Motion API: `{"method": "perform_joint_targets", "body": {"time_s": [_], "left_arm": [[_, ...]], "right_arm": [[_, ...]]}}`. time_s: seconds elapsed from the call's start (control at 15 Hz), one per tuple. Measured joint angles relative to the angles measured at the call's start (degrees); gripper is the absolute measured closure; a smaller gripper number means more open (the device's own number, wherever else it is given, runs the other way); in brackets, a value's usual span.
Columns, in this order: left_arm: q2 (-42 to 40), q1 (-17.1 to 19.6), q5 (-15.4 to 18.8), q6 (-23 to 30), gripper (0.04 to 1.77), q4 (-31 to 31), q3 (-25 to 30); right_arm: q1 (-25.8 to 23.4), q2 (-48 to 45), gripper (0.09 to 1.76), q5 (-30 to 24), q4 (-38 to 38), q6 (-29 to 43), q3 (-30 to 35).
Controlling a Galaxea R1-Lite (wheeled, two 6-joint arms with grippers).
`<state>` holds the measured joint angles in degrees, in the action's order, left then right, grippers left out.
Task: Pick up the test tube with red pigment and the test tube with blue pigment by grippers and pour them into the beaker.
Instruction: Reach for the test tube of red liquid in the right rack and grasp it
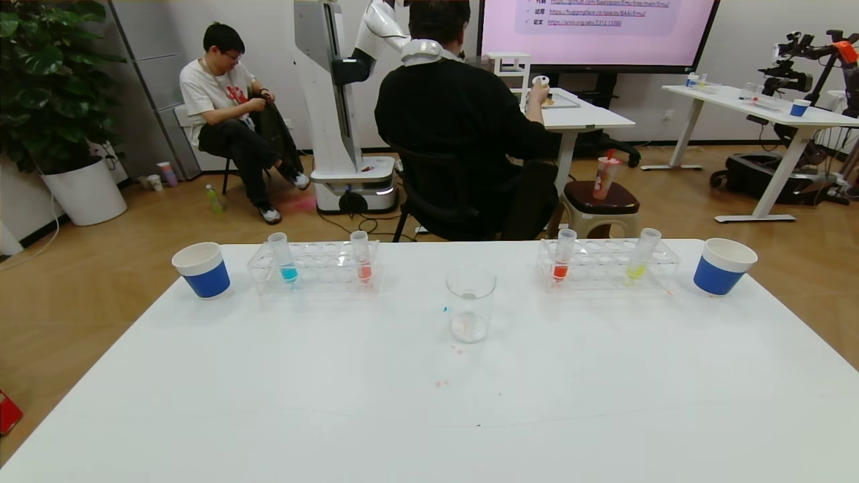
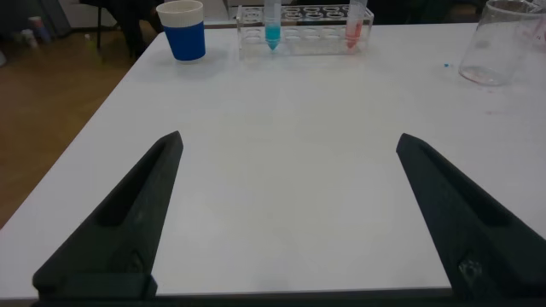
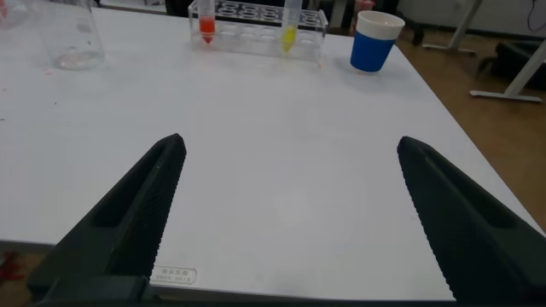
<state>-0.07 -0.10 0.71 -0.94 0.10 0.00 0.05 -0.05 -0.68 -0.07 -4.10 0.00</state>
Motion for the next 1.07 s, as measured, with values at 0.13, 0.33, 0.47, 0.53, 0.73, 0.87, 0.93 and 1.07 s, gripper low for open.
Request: {"method": "perform_joint_targets", "body": {"time_s": [0.13, 0.33, 0.47, 0.53, 0.73, 0.87, 0.93, 1.07], "left_arm": [[0.0, 0.0, 0.0, 0.0, 0.06, 0.0, 0.0], [0.0, 0.0, 0.0, 0.0, 0.06, 0.0, 0.0], [0.0, 0.0, 0.0, 0.0, 0.06, 0.0, 0.0], [0.0, 0.0, 0.0, 0.0, 0.06, 0.0, 0.0], [0.0, 0.0, 0.0, 0.0, 0.06, 0.0, 0.0], [0.0, 0.0, 0.0, 0.0, 0.06, 0.0, 0.0], [0.0, 0.0, 0.0, 0.0, 0.06, 0.0, 0.0], [0.0, 0.0, 0.0, 0.0, 0.06, 0.0, 0.0]], "right_arm": [[0.0, 0.0, 0.12, 0.0, 0.0, -0.1, 0.0], [0.0, 0.0, 0.12, 0.0, 0.0, 0.0, 0.0], [0.0, 0.0, 0.12, 0.0, 0.0, 0.0, 0.0], [0.0, 0.0, 0.12, 0.0, 0.0, 0.0, 0.0], [0.0, 0.0, 0.12, 0.0, 0.0, 0.0, 0.0], [0.0, 0.0, 0.12, 0.0, 0.0, 0.0, 0.0], [0.0, 0.0, 0.12, 0.0, 0.0, 0.0, 0.0], [0.0, 0.0, 0.12, 0.0, 0.0, 0.0, 0.0]]}}
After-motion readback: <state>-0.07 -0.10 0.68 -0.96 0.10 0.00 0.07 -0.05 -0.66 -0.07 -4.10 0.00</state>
